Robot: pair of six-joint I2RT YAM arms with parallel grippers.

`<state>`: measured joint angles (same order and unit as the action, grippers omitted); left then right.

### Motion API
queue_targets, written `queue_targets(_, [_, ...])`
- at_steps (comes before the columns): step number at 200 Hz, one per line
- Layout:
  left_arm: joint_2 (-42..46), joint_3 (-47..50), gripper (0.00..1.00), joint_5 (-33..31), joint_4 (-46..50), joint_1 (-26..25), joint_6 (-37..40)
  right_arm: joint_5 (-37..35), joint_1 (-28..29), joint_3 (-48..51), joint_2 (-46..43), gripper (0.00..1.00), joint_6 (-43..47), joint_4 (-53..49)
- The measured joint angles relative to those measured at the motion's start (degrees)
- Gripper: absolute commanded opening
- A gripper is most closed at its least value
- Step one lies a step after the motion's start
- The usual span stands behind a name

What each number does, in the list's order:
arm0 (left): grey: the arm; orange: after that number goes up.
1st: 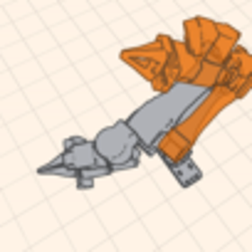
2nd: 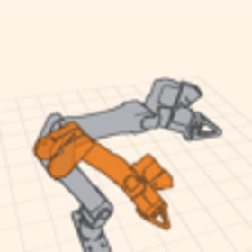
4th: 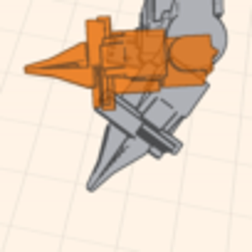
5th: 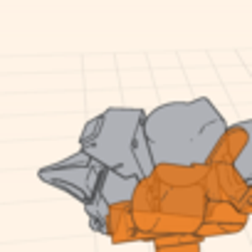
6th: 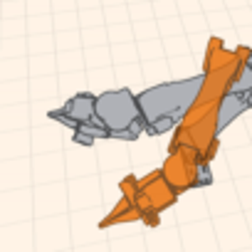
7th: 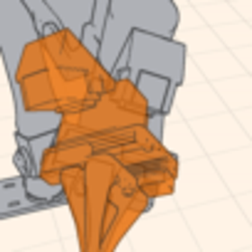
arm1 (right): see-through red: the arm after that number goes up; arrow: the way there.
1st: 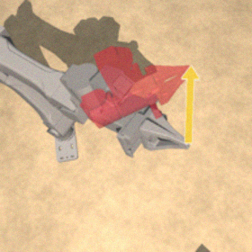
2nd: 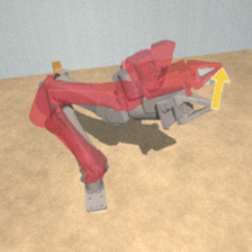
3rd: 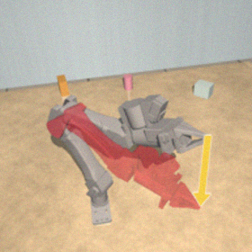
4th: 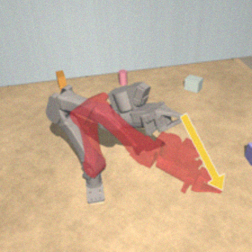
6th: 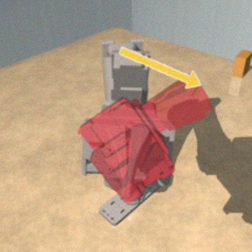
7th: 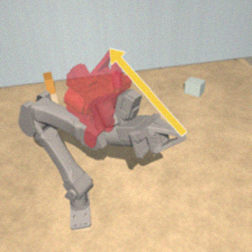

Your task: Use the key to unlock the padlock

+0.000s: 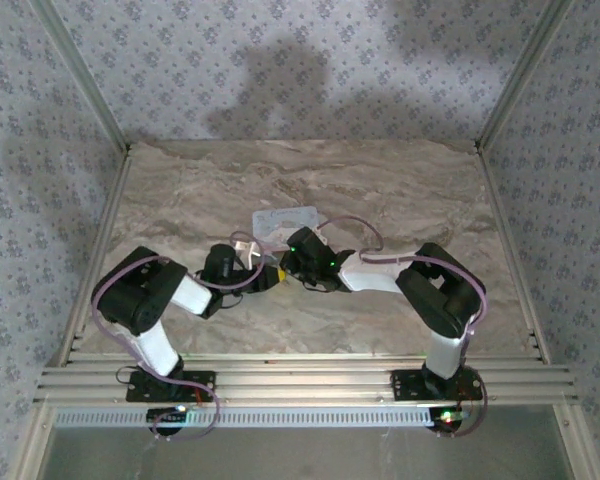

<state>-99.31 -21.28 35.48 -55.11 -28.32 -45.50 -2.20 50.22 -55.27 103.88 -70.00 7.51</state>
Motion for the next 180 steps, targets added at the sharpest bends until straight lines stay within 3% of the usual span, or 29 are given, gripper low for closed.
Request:
queue_targets(52, [0.66,0.00,0.00,-1.97,1.11,-0.79,3.85,-0.24,0.00,0.07,0.00,0.00,0.04,0.20])
queue_targets(62, [1.11,0.02,0.00,-2.69,1.64,-1.01,5.05,-0.39,0.00,0.07,-0.04,0.13,0.04,0.22])
queue_targets(90, [1.29,0.24,0.00,-3.34,1.62,-1.46,7.58,-0.85,0.07,0.46,-0.44,0.38,0.44,-0.02])
queue_targets(108, [1.07,0.85,0.00,-4.00,-0.33,-1.51,8.39,-0.94,0.79,1.18,-1.86,0.48,0.70,-1.88])
queue_targets(131, [-1.03,1.97,0.00,-5.11,-4.39,-1.46,8.59,-1.27,1.66,2.27,-4.98,0.54,1.07,-4.09])
queue_targets(180, [-2.93,2.29,0.00,-6.03,-8.22,-1.36,8.39,-3.96,2.38,5.75,-11.50,0.55,0.79,-4.26])
